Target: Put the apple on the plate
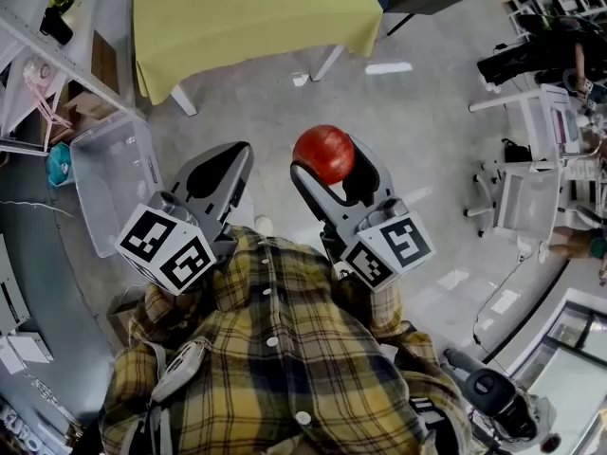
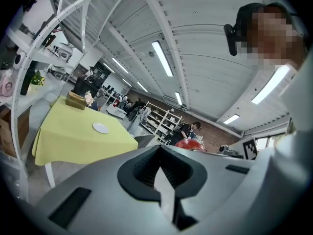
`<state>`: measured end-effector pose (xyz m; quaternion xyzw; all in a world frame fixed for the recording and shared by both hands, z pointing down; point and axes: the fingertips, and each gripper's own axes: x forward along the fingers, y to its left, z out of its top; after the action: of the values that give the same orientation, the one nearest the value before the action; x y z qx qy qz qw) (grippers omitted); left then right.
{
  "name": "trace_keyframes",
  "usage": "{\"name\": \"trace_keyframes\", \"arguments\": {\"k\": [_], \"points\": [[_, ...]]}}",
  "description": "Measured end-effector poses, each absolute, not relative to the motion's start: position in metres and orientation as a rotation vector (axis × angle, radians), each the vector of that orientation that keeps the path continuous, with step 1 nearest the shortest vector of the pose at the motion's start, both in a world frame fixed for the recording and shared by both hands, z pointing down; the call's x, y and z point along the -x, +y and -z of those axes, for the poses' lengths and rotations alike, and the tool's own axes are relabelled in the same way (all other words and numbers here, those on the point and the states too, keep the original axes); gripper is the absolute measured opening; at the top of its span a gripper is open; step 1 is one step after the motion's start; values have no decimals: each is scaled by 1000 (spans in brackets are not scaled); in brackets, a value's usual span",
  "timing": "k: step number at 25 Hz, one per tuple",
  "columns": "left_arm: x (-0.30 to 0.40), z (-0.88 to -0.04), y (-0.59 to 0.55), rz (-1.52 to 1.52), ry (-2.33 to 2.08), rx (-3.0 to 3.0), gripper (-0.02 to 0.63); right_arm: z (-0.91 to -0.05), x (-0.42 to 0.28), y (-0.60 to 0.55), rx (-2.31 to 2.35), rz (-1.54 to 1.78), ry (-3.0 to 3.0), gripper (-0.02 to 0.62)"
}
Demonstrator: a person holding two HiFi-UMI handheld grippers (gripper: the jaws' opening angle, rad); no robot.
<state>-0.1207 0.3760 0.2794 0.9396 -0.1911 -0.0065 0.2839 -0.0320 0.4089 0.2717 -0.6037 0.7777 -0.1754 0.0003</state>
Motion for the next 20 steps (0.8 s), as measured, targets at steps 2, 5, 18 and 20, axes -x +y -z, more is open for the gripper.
{"name": "trace_keyframes", "arguments": {"k": [2,5,18,20], "points": [[118,-279,353,18,-509,-2511,8,-271,30,387,1899,553,2444,354],[111,-277,316,19,-498,-2520,8,-270,25,351,1905,548,2447,354],[102,-283,184,-9,-461,-2524,8,-273,12,222,1963,561,2416,354],[102,-284,174,-17,-446,-2527,8,-275,11,212,1980,564,2402,354]]}}
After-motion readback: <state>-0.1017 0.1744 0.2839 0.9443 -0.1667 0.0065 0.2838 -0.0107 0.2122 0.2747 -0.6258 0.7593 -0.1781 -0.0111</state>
